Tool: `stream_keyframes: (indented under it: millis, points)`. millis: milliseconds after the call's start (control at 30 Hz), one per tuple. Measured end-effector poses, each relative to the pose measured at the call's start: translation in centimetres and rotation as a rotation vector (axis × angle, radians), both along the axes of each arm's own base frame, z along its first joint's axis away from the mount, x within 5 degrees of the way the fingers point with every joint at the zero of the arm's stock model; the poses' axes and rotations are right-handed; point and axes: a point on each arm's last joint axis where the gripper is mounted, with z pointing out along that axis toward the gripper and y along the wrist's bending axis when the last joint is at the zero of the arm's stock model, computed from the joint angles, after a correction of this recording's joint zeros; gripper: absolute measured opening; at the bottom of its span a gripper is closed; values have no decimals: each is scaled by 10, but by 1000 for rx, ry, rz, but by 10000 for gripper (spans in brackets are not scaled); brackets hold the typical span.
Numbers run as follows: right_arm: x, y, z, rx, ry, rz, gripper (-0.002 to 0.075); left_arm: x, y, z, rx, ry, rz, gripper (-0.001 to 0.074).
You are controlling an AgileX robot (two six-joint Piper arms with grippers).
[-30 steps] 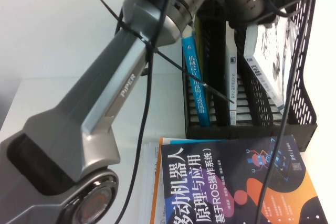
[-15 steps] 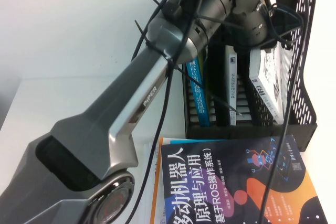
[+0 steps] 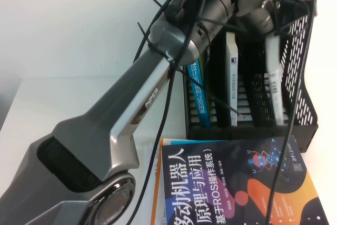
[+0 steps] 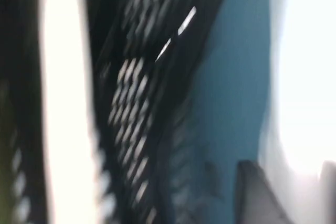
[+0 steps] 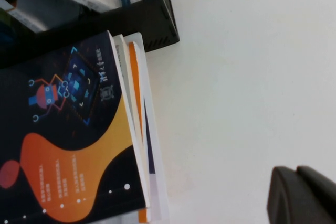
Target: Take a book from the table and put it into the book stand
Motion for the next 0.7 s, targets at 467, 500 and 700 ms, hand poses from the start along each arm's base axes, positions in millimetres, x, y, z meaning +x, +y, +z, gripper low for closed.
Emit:
stream_keyframes:
  millis: [467, 500, 700]
  points:
    - [-1, 1, -28, -79, 73, 91, -3, -4, 15, 47, 24, -324, -97, 254]
    - [-1, 1, -31, -89, 80, 102, -3, -6, 21, 56, 48, -357, -90, 203]
    - [1, 2, -37, -116, 66, 150, -3, -35, 81, 131, 175, -577, 53, 21]
